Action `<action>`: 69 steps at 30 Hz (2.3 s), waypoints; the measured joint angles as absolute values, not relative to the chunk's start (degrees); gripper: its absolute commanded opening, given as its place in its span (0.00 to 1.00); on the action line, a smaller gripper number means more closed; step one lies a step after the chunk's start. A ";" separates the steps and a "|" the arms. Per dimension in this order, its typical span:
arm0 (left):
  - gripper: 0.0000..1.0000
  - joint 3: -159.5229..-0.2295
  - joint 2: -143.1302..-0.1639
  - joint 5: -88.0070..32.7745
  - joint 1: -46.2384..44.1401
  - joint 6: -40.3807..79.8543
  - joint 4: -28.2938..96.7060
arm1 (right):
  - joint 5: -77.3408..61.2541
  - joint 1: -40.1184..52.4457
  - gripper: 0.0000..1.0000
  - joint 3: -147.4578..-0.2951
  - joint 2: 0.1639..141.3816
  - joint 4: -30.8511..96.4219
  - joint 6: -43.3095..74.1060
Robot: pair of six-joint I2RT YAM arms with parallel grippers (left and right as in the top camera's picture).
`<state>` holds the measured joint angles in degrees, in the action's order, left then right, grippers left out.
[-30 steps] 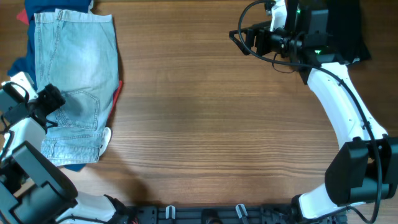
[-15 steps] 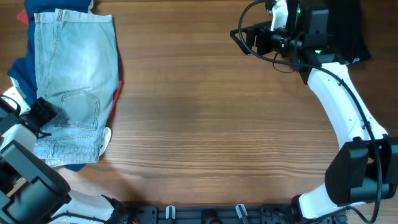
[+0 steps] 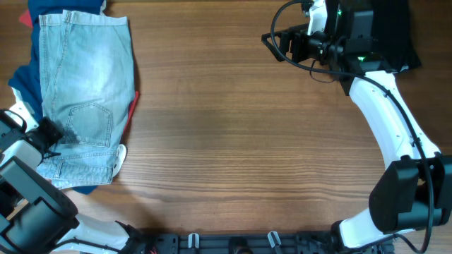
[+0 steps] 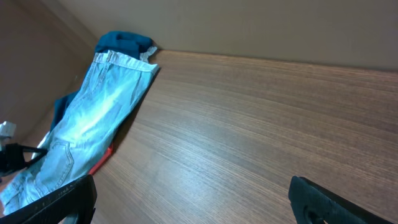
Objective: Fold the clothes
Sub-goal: 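Reach the left gripper to the denim shorts on the pile and grasp, then pull the denim shorts with the left gripper to the table center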
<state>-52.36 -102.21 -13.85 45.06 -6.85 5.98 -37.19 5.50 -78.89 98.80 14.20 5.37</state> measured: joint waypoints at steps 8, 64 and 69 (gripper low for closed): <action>0.04 -52.36 -99.09 -14.96 44.18 -1.13 7.90 | -35.27 5.50 1.00 -78.89 98.80 14.13 5.37; 1.00 -69.80 -82.08 -19.14 -6.74 28.21 29.58 | -31.62 1.72 0.91 -79.31 101.97 29.56 6.76; 1.00 -69.69 -82.15 -15.16 -4.43 26.33 34.87 | -25.36 7.97 0.91 -79.44 105.14 37.19 11.99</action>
